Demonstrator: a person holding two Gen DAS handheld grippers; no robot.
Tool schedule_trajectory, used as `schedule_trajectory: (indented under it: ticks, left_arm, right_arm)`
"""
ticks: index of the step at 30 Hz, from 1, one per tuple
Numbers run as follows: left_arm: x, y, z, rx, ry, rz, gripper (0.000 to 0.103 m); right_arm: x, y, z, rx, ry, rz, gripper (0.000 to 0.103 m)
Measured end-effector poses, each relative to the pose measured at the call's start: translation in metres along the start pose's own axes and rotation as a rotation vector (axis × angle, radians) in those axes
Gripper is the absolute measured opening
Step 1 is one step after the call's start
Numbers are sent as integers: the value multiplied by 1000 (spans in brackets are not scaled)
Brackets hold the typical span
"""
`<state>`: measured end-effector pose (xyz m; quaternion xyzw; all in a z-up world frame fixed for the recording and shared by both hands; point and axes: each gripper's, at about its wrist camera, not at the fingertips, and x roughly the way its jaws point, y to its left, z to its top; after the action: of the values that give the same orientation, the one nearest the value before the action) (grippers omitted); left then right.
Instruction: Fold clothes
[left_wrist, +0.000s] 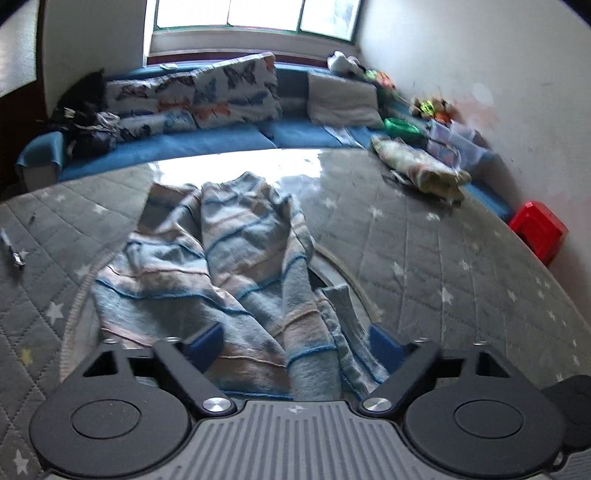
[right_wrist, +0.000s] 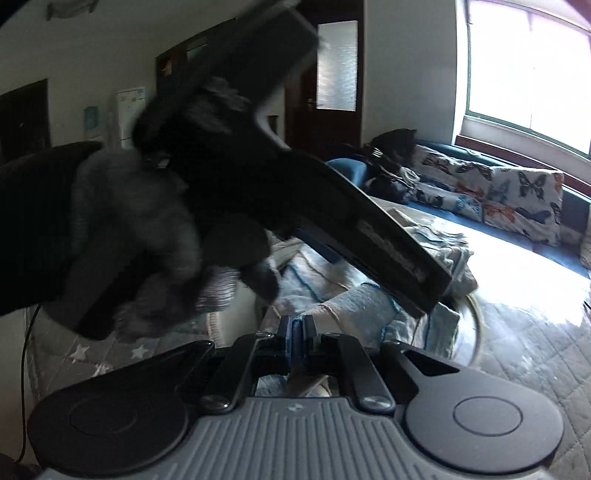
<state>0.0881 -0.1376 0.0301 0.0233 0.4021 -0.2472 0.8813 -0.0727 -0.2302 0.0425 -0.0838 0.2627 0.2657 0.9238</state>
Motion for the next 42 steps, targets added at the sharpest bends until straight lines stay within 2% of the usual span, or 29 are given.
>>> schedule_trajectory:
  ticks: [1, 2, 3, 4, 5, 11, 14, 19, 22, 26, 32, 34, 37, 42]
  left_arm:
    - [3, 2, 0, -2, 11, -8, 68]
    - [6, 5, 0, -12, 23, -22, 47]
    - [9, 8, 0, -21, 35, -35, 35]
    - [12, 11, 0, -31, 45, -48, 17]
    - [10, 15, 0, -41, 38, -57, 11]
    - [-26, 38, 0, -70, -70, -35, 7]
    - [-53, 57, 1, -98, -146, -8, 7]
    - [-84, 105, -6, -181, -223, 86, 7]
    - [-90, 135, -16, -228, -220, 150, 7]
    - [-92, 165, -33, -272, -198, 222, 7]
    - [-92, 195, -55, -334, -175, 292, 7]
    - [-91, 202, -59, -356, -171, 296, 7]
    - [-90, 205, -63, -367, -163, 297, 7]
    - [-88, 209, -66, -375, -159, 294, 7]
  right_arm:
    - [0, 1, 0, -8, 0, 6, 5]
    - [0, 3, 0, -13, -1, 11, 5]
    - [-1, 5, 1, -14, -1, 11, 5]
    - [-2, 7, 1, -16, -1, 12, 5]
    - [-3, 8, 2, -18, -2, 12, 5]
    - [-26, 1, 5, 70, -40, 49, 14]
    - [-41, -10, 11, 120, -72, 51, 25]
    - [-40, -26, 18, 163, -57, -1, 26]
    - [-30, -33, 20, 175, -28, -27, 26]
    - [7, -52, 24, 201, 53, -59, 31]
    - [58, -66, 21, 254, 148, -24, 33]
    - [76, -68, 22, 253, 157, -26, 37]
    - [104, -75, 26, 288, 175, -38, 37]
    - [139, -87, 26, 342, 195, -131, 38]
